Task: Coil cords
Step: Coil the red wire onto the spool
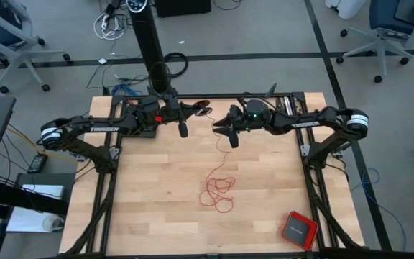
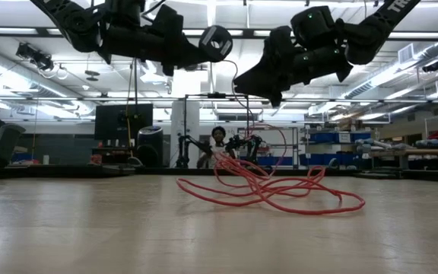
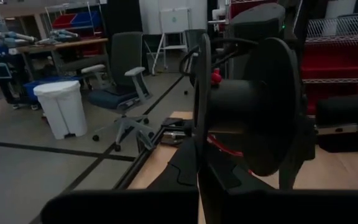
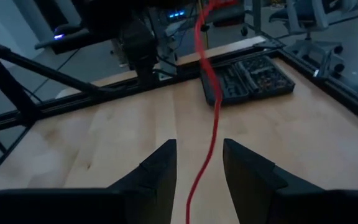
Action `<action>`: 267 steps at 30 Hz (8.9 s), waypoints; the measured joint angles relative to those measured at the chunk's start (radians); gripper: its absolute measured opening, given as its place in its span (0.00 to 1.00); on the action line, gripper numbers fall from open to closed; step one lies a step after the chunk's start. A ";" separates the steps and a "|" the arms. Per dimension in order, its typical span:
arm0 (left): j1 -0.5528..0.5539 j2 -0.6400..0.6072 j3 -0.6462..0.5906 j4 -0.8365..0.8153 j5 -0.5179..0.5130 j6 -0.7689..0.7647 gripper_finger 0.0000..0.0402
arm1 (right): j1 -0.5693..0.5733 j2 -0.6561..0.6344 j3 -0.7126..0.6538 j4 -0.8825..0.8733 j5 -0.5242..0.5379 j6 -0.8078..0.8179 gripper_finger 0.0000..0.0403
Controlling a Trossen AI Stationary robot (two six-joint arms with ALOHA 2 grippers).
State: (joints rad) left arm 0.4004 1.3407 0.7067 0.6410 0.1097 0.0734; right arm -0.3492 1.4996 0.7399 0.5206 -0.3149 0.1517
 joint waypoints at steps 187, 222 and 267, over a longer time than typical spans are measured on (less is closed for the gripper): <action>0.037 0.178 0.109 -0.223 0.096 0.098 0.00 | 0.058 -0.153 0.126 -0.420 0.312 -0.236 0.27; 0.009 0.156 0.108 -0.206 0.128 0.156 0.00 | -0.008 -0.006 0.126 -0.529 0.308 -0.266 0.29; 0.010 0.143 0.108 -0.159 0.127 0.131 0.00 | -0.093 0.060 -0.192 0.148 0.014 -0.014 0.28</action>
State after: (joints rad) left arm 0.4103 1.4841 0.8143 0.4824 0.2363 0.2047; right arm -0.4423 1.5594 0.5475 0.6691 -0.3008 0.1381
